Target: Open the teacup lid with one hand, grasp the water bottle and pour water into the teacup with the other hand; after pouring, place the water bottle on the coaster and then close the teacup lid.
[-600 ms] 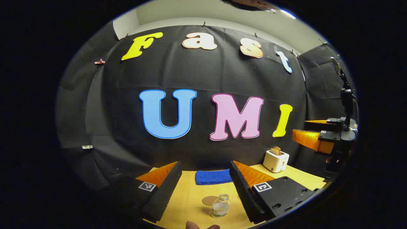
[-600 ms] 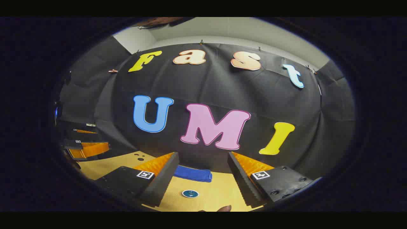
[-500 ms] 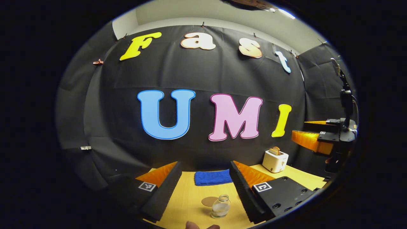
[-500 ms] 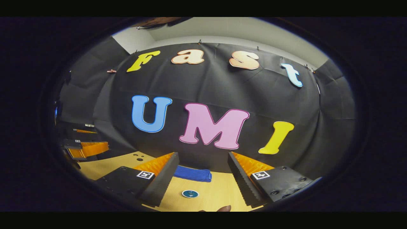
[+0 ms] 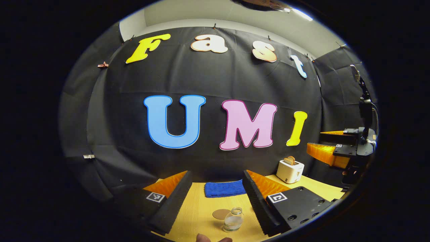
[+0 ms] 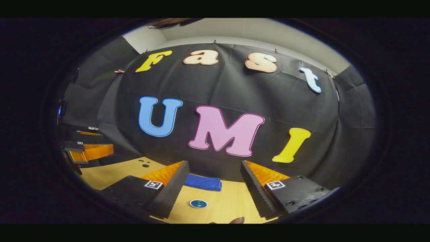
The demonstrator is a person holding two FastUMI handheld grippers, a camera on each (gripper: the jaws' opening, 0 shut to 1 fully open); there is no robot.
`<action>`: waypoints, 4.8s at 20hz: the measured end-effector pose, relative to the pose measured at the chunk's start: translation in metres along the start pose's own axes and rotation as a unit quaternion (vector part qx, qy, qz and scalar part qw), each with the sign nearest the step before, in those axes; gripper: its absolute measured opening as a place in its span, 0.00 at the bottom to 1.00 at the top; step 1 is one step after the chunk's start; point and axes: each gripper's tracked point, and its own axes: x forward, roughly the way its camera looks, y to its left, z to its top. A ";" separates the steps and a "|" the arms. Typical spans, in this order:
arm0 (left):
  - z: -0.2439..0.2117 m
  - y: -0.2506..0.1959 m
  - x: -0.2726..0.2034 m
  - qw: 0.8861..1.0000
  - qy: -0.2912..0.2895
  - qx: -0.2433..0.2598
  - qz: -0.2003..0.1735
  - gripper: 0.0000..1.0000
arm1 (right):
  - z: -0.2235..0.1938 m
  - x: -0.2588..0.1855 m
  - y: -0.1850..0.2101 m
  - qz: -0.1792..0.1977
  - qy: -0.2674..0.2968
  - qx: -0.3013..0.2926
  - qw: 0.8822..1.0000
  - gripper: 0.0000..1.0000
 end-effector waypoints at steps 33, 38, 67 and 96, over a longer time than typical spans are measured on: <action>-0.224 -0.049 0.026 0.998 0.065 0.022 0.013 0.94 | -0.350 0.103 0.058 0.112 0.148 0.040 0.982 0.82; -0.243 -0.048 0.030 0.997 0.074 0.006 0.012 0.94 | -0.369 0.112 0.064 0.118 0.170 0.067 0.976 0.65; -0.312 -0.062 0.070 0.994 0.111 -0.011 -0.003 0.79 | -0.305 0.104 -0.016 0.078 0.107 0.088 0.987 0.29; -0.311 -0.088 0.192 0.765 0.139 0.628 -0.017 0.72 | -0.323 0.047 -0.109 0.033 0.104 0.064 0.992 0.29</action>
